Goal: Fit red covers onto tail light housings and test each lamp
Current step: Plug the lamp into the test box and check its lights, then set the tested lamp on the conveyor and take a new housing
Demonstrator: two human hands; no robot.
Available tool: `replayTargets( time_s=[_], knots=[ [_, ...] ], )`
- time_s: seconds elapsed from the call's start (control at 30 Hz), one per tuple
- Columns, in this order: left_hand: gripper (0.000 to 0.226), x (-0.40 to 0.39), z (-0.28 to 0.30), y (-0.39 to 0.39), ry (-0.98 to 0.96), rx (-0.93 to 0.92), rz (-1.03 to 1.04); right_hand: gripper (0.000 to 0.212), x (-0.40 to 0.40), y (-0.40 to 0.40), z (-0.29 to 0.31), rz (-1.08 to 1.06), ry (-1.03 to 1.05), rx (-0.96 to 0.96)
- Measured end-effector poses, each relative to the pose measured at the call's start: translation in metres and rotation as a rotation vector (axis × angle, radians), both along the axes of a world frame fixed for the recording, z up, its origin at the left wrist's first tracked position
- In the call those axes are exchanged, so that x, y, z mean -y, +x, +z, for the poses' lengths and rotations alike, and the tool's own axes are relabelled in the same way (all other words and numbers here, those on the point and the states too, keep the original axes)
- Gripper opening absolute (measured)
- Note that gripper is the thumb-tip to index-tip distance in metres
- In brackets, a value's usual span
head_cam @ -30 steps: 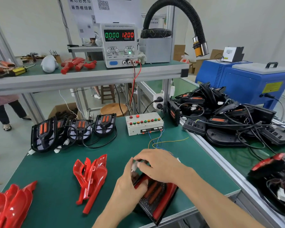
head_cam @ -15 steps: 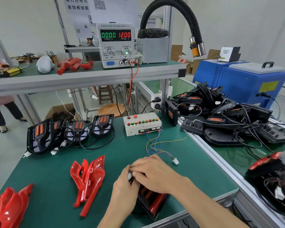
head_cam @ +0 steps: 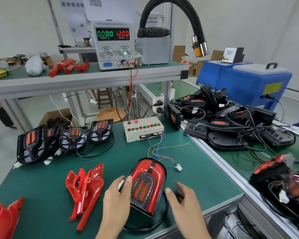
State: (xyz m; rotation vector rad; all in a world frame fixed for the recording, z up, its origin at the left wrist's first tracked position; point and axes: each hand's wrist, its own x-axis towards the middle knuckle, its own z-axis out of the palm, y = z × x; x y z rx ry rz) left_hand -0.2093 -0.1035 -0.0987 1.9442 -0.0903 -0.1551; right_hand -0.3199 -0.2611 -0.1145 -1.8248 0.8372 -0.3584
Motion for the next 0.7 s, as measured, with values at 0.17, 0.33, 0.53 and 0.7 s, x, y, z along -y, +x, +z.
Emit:
replayTargets(
  time_s=[0.17, 0.33, 0.53, 0.7],
  knots=[
    [0.041, 0.001, -0.002, -0.001, -0.176, -0.036, 0.089, 0.076, -0.016, 0.002, 0.016, 0.018, 0.138, -0.006],
    [0.043, 0.016, 0.019, -0.009, -0.274, 0.022, 0.148, 0.077, -0.01, -0.002, 0.047, 0.04, 0.515, 0.151],
    [0.032, 0.056, 0.044, -0.037, -0.154, 0.132, -0.003, 0.022, 0.02, -0.024, 0.066, -0.102, 0.395, 0.377],
    [0.032, 0.111, 0.055, -0.08, -0.188, 0.156, -0.171, 0.023, 0.047, -0.07, 0.083, -0.269, 0.399, 0.548]
  ],
)
